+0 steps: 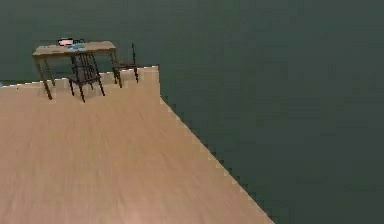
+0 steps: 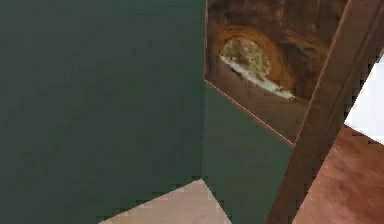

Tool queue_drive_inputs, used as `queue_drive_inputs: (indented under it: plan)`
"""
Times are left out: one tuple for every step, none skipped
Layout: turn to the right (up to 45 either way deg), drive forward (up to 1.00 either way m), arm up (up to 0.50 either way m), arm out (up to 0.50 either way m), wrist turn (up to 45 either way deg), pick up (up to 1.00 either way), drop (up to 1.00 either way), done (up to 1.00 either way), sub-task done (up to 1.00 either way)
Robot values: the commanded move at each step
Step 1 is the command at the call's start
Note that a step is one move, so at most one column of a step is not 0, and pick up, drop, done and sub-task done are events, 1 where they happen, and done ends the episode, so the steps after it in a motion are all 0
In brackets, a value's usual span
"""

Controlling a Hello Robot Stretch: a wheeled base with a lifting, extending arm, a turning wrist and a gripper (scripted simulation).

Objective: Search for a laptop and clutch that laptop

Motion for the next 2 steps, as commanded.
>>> queue_drive_inputs:
  plan:
    - [-21.0, 0.0, 0.0, 0.0, 0.0, 0.0, 0.0, 0.0, 0.0]
    - [0.0, 0.3, 0.0, 0.0, 0.0, 0.0, 0.0, 0.0, 0.0]
